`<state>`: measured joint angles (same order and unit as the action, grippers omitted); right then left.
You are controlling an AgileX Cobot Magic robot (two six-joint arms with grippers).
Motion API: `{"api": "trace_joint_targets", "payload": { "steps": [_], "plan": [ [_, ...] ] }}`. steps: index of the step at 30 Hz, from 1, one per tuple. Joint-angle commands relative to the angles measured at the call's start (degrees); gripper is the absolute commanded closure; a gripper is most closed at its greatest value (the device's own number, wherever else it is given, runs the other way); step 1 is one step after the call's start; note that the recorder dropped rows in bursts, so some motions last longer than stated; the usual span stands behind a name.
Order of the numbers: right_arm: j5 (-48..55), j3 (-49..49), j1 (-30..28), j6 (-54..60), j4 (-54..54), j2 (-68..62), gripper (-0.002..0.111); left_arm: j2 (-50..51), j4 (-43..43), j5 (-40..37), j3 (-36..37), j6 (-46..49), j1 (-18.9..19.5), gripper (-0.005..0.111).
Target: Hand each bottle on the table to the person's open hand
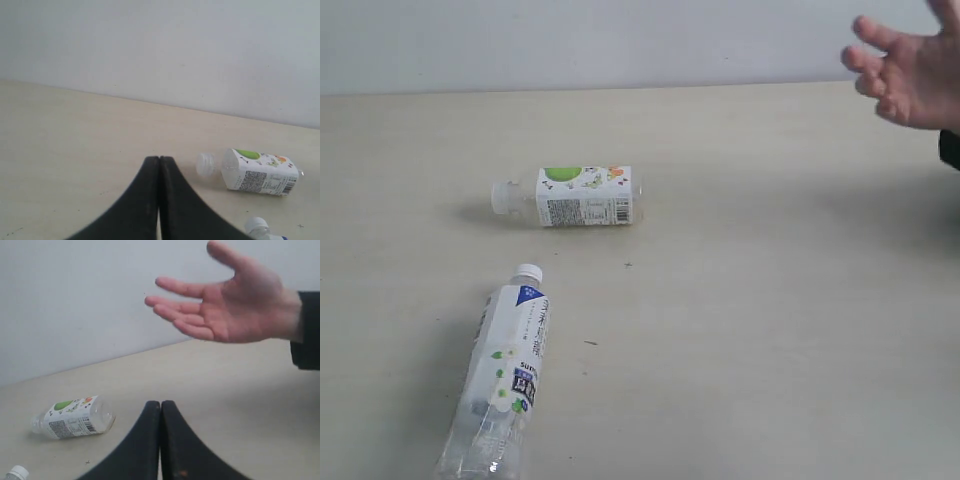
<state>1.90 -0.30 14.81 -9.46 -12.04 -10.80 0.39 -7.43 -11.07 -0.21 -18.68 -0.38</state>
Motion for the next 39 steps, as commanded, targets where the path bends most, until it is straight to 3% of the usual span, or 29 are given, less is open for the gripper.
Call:
{"api": "trace_joint_targets", "payload": {
  "steps": [1,7,14,16,20,27,31,33,39],
  "plan": [
    [-0.3,0.3,-0.2,0.0,0.2,0.1,0.108,-0.4,0.5,4.4,0.2,-0.4,-0.3,0.107],
    [-0.3,0.3,-0.2,-0.1,0.2,0.1,0.108,-0.4,0.8,16.5,0.2,-3.0,-0.3,0.107],
    [-0.3,0.3,-0.2,-0.1,0.2,0.1,0.108,-0.4,1.0,38.3,0.2,-9.2,-0.3,0.107],
    [-0.3,0.3,-0.2,-0.1,0.2,0.1,0.108,-0.2,1.0,41.2,0.2,-12.9,-0.3,0.107],
    [-0.3,0.3,-0.2,-0.1,0.2,0.1,0.108,5.6,1.0,39.9,-3.6,-14.7,-0.3,0.107],
    [-0.3,0.3,-0.2,-0.1,0.2,0.1,0.108,21.6,-7.9,14.8,-20.8,-13.4,-0.3,0.107],
    [-0.3,0.3,-0.2,-0.1,0.2,0.1,0.108,31.1,-11.8,-5.9,-32.3,-10.3,-0.3,0.107],
    [-0.3,0.3,-0.2,-0.1,0.2,0.1,0.108,35.0,-9.4,-12.0,-36.9,-3.4,-0.3,0.107],
    [-0.3,0.3,-0.2,-0.1,0.2,0.1,0.108,48.9,8.6,-38.2,-49.5,24.8,-0.3,0.107]
  ]
}}
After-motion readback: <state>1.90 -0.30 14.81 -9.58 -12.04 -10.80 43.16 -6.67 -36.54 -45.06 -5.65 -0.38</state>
